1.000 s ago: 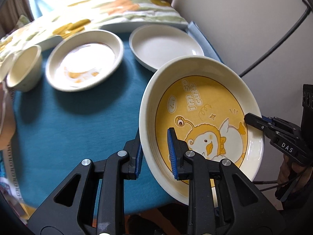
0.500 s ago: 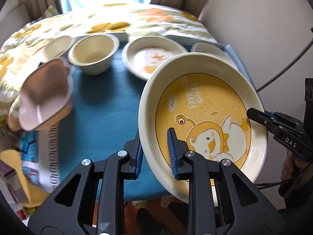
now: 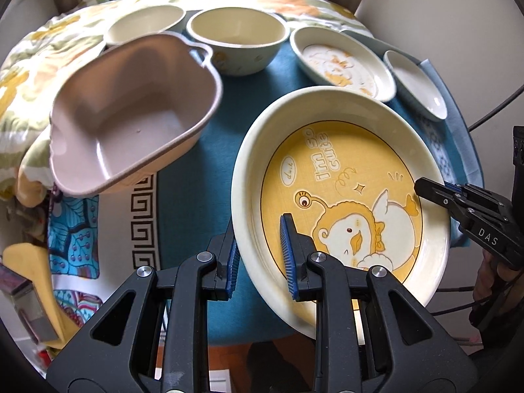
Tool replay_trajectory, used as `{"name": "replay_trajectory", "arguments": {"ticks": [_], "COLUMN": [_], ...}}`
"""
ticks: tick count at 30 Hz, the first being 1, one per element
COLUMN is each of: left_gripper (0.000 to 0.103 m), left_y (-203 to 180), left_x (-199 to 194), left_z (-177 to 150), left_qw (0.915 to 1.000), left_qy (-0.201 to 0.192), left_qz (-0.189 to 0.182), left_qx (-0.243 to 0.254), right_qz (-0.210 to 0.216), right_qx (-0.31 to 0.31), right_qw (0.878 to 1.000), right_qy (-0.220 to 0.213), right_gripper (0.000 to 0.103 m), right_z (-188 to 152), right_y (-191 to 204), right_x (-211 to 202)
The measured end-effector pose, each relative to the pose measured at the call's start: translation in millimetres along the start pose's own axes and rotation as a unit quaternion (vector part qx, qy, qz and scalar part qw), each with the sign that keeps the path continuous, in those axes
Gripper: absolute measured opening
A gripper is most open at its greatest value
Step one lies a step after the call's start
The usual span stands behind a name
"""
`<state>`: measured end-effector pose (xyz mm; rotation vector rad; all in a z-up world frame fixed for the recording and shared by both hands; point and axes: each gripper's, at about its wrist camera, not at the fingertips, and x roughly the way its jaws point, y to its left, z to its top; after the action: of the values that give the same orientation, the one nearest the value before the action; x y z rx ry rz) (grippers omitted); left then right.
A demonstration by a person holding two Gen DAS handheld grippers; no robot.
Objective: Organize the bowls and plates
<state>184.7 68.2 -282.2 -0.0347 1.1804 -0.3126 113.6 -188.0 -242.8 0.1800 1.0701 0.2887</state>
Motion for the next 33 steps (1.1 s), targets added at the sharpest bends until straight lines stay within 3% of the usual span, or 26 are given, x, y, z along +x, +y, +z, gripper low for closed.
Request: {"name": "replay_trajectory", "arguments": {"ticks": [8,18,33], "left_gripper": [0.020,0.020,0.021], "left_y": [18.2,20.1,11.7], "left_x": [23.7,28.4,28.0], "left_z": [0.4,-2.9,-1.2], "left_qw": [1.0000,0.9999,0.9993], "left_qy": [0.000,-0.014,-0.010], "left_qz": [-0.003,-0.008,0.031], "left_qx": [-0.003,-0.004,0.020], "right_qz": [0.003,0.003,0.001], "right_qx": [-0.001,0.000,0.024], "right_qw": [1.000,1.000,1.000], "right_qy": [-0.009,-0.006,-0.004], "right_gripper": [0.012,0.012,0.013], "right_z": [-2.3,-5.3,-5.8], "right_y": [3.8,2.2,1.0], "right_x": [27.4,28.2,28.3]}}
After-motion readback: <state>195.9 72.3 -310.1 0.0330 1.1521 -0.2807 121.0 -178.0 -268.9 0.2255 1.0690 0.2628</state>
